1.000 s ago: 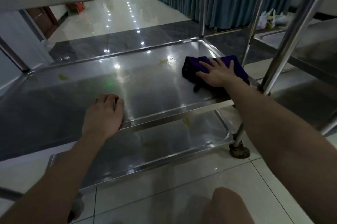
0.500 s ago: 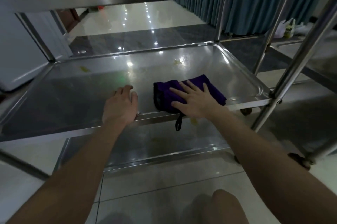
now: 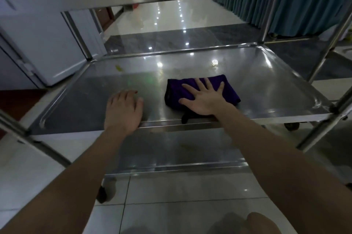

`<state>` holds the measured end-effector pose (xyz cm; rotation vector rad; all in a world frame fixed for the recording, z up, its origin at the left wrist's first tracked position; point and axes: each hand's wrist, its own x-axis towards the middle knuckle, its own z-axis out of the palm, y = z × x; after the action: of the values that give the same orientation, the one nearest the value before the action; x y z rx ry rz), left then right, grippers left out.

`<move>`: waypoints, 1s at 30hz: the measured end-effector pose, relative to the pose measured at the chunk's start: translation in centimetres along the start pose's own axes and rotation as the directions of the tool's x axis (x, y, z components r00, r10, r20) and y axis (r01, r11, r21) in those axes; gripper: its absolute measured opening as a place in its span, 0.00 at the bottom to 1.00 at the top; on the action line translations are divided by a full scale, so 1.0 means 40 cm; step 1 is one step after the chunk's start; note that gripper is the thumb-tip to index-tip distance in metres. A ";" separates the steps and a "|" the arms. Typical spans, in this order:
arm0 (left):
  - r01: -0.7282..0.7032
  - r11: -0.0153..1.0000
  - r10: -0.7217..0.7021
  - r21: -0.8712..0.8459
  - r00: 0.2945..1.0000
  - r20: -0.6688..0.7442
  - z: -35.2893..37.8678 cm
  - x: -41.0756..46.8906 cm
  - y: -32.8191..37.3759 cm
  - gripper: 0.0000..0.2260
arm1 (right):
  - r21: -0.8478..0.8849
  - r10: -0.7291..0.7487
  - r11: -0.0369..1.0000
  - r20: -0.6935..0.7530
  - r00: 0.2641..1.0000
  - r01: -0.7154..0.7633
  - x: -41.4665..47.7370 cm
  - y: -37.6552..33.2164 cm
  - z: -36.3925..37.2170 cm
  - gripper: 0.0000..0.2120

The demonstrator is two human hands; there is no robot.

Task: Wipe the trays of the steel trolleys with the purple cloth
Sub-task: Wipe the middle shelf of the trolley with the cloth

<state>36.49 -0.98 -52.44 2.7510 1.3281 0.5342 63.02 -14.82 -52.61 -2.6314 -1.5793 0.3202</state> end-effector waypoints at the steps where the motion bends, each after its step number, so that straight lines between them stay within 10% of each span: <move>1: -0.002 1.000 0.002 -0.006 1.000 0.005 0.010 0.006 0.001 0.25 | 0.000 0.016 1.000 0.004 1.000 -0.016 0.039 -0.007 -0.008 0.45; 10: 0.074 0.988 -0.076 -0.138 0.997 -0.011 0.029 0.035 -0.008 0.30 | -0.011 -0.051 0.999 -0.041 0.998 0.050 0.232 -0.163 -0.008 0.41; 21: 0.122 0.978 -0.127 -0.171 0.992 -0.015 0.014 0.042 -0.002 0.20 | -0.008 -0.276 0.961 -0.060 0.959 0.276 -0.124 -0.178 0.039 0.41; 30: 0.049 0.953 -0.080 -0.300 0.993 -0.091 -0.003 0.017 0.009 0.21 | -0.122 -0.204 0.976 -0.238 0.950 0.179 -0.206 -0.227 0.084 0.36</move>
<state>37.12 -0.71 -52.05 2.4581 1.2346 0.8075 50.72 -17.96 -53.26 -2.4385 -1.7831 -0.0996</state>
